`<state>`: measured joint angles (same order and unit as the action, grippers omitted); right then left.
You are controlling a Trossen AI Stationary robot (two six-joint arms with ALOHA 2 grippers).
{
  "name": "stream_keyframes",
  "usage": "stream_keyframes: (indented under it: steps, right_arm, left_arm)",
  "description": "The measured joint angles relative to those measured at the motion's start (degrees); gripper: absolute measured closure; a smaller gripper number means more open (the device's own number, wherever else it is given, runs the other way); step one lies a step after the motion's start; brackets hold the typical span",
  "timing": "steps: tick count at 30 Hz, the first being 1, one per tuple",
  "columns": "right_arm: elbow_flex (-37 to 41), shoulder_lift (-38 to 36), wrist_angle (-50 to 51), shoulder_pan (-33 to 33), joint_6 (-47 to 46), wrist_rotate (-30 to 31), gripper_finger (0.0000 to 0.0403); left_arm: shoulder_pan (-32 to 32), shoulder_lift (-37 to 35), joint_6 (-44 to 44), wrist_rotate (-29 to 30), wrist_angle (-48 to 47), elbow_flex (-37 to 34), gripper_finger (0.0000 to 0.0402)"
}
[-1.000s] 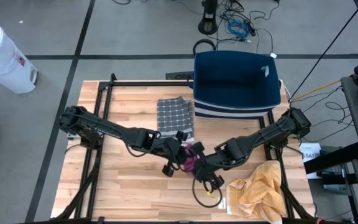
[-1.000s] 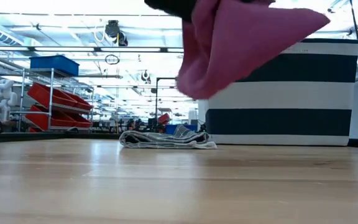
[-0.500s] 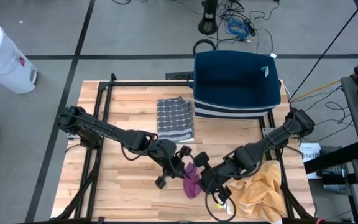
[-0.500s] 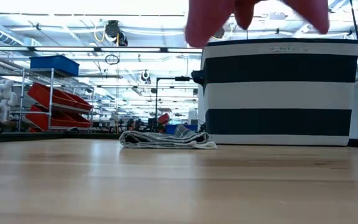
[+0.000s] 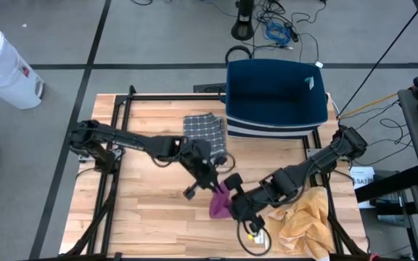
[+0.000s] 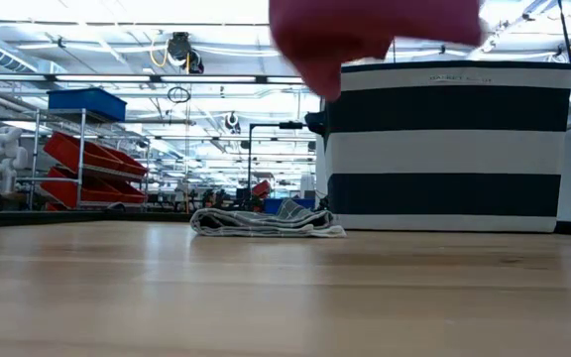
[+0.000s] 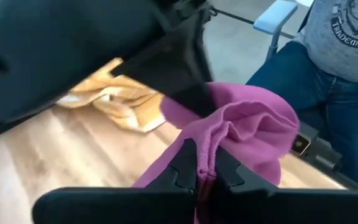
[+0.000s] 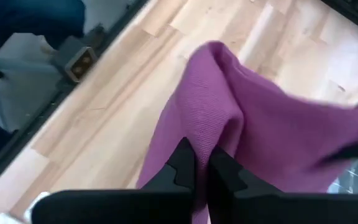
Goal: Fold towel
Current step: Stack the folded pink towel on top of the folded gray checkered towel
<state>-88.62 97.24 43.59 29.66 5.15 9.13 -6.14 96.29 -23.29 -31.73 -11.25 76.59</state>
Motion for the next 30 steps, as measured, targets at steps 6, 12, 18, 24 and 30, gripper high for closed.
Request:
stream_keyframes:
  steps: [6, 12, 18, 24, 30]
  right_arm:
    - [0.00, 0.69, -0.22, -3.47, 1.89, -0.25, 0.0399]
    - [0.00, 0.87, -0.12, -9.39, 3.06, 1.97, 0.0399]
    - [0.00, 1.54, -0.12, -16.50, 4.54, -0.11, 0.0399]
    - [0.00, 5.92, -4.40, -21.92, 4.61, -1.23, 0.0399]
    - [0.00, 10.24, -10.30, -25.61, 5.99, -1.53, 0.0399]
  left_arm:
    - [7.83, 0.00, -4.07, -5.13, -5.77, 0.01, 0.0394]
    - [16.45, 0.00, -11.55, -8.69, -12.93, -0.01, 0.0394]
    - [26.74, 0.00, -16.48, -13.86, -17.52, 0.00, 0.0394]
    - [35.86, 0.00, -20.43, -15.04, -21.18, 0.00, 0.0394]
    - [41.47, 0.00, -23.60, -15.06, -22.42, -0.01, 0.0394]
